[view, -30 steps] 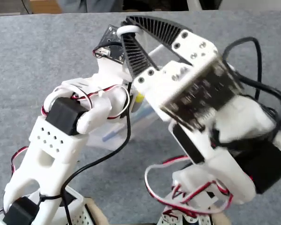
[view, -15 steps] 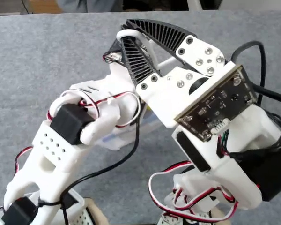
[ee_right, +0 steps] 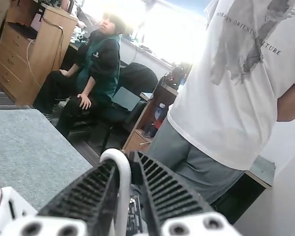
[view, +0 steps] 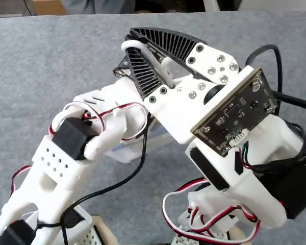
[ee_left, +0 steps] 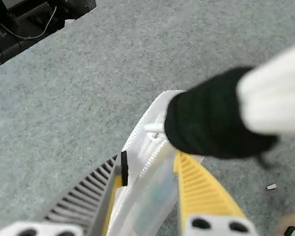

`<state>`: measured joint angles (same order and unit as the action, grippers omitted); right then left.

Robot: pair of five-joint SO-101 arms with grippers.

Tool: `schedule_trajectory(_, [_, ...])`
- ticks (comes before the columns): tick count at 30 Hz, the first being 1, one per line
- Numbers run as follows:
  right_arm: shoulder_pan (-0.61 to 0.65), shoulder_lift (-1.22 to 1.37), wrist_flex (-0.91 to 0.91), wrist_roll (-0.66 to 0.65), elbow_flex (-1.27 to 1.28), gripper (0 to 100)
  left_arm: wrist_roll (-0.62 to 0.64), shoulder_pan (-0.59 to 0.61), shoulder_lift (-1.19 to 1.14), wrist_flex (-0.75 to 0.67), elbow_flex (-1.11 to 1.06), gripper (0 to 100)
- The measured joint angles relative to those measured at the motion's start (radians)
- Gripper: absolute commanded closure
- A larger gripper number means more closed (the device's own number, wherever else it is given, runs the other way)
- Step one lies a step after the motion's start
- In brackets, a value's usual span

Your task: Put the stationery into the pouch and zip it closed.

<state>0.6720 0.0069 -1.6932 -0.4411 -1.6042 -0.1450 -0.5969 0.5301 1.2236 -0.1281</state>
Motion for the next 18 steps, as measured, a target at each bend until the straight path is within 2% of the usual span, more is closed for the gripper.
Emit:
schedule_trajectory(2, [0.008, -0.002, -0.002, 0.0, 0.0, 98.6, -0.012, -0.003, 0.0, -0.02, -0.015, 97])
schedule_trajectory(4, [0.009, -0.002, -0.002, 0.0, 0.0, 98.6, -0.014, -0.003, 0.0, -0.043, -0.026, 95])
schedule_trajectory(14, [0.009, -0.002, -0.002, 0.006, 0.0, 98.6, -0.014, -0.003, 0.002, -0.071, -0.04, 97])
schedule_trajectory(18, [0.009, -0.014, -0.015, 0.006, -0.002, 98.6, -0.015, -0.005, 0.002, 0.0, -0.008, 97])
